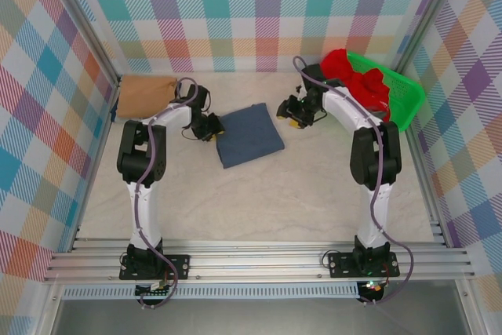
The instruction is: Fold and stack the t-shirts
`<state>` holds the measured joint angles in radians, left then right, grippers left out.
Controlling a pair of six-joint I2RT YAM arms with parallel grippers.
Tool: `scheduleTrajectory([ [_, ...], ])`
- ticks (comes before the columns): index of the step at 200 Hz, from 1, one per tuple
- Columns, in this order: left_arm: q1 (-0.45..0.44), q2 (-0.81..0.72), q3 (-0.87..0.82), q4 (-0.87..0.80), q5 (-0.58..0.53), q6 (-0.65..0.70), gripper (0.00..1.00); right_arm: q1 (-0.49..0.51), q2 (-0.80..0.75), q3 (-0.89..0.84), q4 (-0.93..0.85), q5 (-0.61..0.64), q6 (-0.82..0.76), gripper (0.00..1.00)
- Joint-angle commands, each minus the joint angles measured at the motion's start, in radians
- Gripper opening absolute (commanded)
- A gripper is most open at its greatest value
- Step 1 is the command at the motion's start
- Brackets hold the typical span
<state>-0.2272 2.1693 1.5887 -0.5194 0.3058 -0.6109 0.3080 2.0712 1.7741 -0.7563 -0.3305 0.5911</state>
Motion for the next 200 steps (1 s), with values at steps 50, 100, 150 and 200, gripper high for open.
scheduleTrajectory([
  [50, -0.015, -0.029, 0.115, -0.036, -0.097, 0.106, 0.0, 0.017, -0.125, -0.116, 0.061, -0.026, 0.021, 0.48],
  [100, 0.029, -0.092, 0.286, -0.162, -0.165, 0.327, 0.0, 0.017, -0.221, -0.183, 0.026, -0.031, -0.005, 0.47],
  [150, 0.054, 0.101, 0.796, -0.54, -0.22, 0.609, 0.0, 0.016, -0.294, -0.25, -0.013, -0.055, -0.033, 0.46],
  [200, 0.134, 0.065, 0.843, -0.511, -0.281, 0.654, 0.0, 0.016, -0.319, -0.258, -0.045, -0.062, -0.036, 0.45],
])
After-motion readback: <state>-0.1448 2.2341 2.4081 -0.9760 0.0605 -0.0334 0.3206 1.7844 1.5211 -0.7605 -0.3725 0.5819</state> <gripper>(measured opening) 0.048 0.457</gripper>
